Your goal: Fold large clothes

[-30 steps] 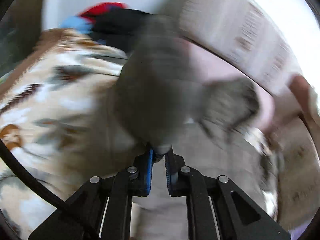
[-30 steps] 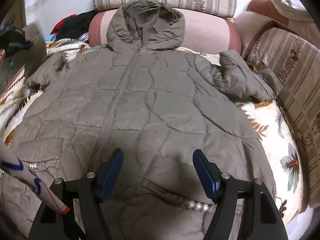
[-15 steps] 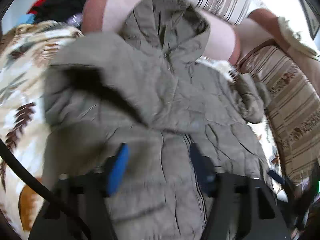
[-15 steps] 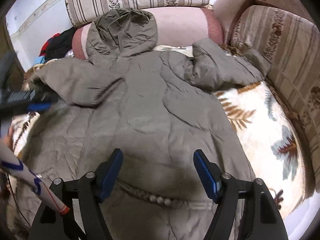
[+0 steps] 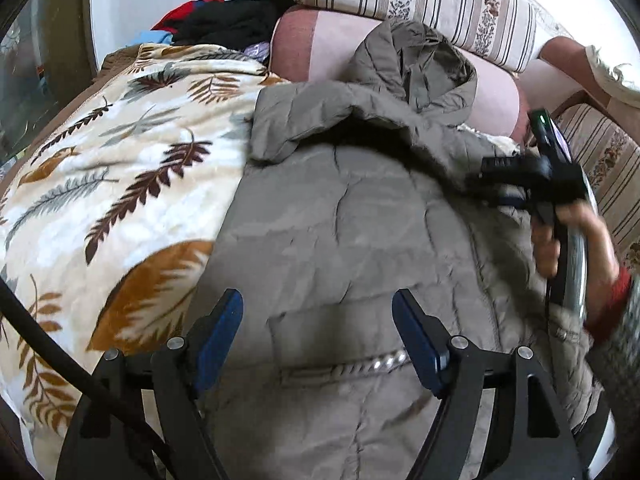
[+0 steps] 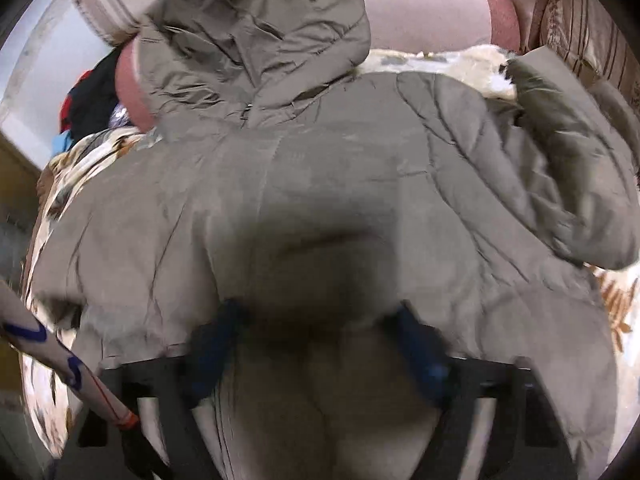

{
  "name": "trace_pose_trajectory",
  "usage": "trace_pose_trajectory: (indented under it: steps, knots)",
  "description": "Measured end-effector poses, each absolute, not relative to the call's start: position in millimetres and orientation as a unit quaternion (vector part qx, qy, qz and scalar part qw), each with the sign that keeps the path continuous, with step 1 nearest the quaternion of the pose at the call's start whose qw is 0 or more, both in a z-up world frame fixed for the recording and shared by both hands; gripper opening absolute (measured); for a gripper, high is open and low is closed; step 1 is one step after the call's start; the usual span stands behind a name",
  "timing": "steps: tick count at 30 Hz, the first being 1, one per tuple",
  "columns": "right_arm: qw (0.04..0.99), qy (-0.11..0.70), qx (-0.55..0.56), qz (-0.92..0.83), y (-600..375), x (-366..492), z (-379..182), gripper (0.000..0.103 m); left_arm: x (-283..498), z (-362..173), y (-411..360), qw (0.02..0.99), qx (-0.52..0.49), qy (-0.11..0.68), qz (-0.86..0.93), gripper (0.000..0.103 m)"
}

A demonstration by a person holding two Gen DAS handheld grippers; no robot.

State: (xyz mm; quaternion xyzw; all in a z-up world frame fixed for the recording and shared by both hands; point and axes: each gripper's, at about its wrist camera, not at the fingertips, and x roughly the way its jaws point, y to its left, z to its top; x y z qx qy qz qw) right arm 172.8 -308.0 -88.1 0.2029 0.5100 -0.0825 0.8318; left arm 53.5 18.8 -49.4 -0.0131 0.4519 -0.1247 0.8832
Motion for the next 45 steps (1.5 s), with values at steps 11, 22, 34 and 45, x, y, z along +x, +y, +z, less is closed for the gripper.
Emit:
trace_pose_trajectory:
  steps: [11, 22, 34, 45]
  knots:
    - [0.818, 0.514, 0.208, -0.155, -363.8, 169.1, -89.1, 0.022, 34.3, -36.1, -5.9, 0.867, -0.024, 0.466, -0.173, 0.076]
    - [0.882, 0.409, 0.202, -0.118, -411.9, 78.3, -18.3, 0.068, 3.8, -14.2, -53.5, 0.875, 0.049, 0.449, -0.173, 0.076]
    - [0.815, 0.397, 0.222, -0.359, -660.3, 29.0, -59.6, 0.069, 9.0, -51.2, -115.1, 0.855, 0.137, 0.470, -0.171, 0.076]
    - [0.794, 0.439, 0.190, -0.374, -713.3, 126.9, -96.6, 0.010, 40.5, -70.8, -114.1, 0.837, 0.124, 0.517, -0.128, 0.076]
